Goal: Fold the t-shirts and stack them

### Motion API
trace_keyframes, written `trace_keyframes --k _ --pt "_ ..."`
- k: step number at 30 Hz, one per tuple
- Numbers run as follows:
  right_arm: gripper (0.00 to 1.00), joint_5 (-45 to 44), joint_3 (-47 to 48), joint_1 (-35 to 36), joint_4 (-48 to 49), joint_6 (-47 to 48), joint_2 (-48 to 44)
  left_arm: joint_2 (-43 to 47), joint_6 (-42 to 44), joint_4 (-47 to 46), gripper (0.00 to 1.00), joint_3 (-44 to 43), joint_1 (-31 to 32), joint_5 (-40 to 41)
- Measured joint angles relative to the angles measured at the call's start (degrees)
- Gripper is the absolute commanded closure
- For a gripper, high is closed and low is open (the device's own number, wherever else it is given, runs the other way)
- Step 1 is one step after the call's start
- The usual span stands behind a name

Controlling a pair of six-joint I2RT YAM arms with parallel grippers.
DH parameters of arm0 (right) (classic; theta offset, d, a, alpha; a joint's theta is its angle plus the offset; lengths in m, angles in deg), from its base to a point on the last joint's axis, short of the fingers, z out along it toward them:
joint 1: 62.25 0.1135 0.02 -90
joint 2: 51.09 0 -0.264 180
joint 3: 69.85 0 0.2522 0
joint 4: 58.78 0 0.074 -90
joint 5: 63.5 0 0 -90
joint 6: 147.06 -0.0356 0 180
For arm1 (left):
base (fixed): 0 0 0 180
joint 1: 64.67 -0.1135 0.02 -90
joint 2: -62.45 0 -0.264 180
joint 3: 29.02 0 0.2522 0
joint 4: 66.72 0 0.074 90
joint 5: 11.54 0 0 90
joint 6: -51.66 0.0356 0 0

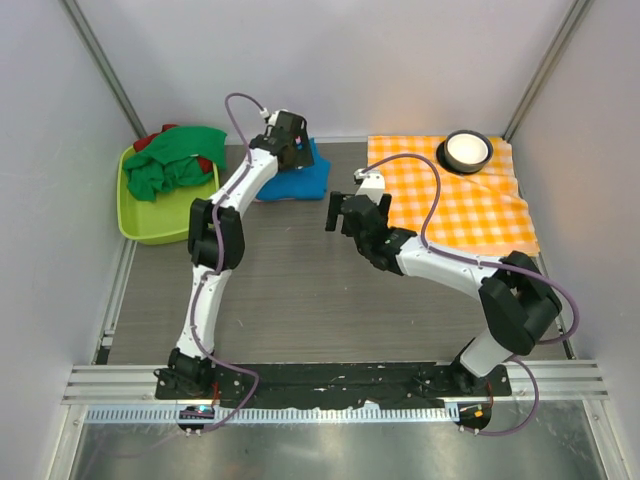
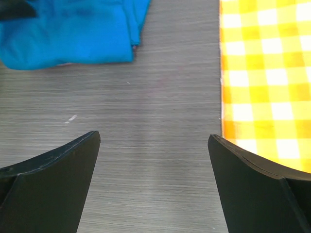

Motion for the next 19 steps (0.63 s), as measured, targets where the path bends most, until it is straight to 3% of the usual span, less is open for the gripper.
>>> trace_keyframes --k 6,11,16,19 --pt "0.00 -5.3 2.6 0.0 -7.8 0.6 2.3 11.1 1.6 1.0 0.00 8.7 -0.4 1.0" --pt "0.00 -9.2 3.6 -0.2 -12.1 2.4 2.1 25.2 1.7 -0.1 0.00 21.5 -0.5 1.0" --pt "0.00 -11.3 6.5 -0.6 -16.4 3.9 0.0 45.6 0.7 -7.6 0.00 44.5 -0.5 -0.2" --pt "0.00 -9.5 6.7 -1.4 -18.3 4.7 -3.7 54.2 0.2 -9.5 0.00 54.0 -0.5 -2.0"
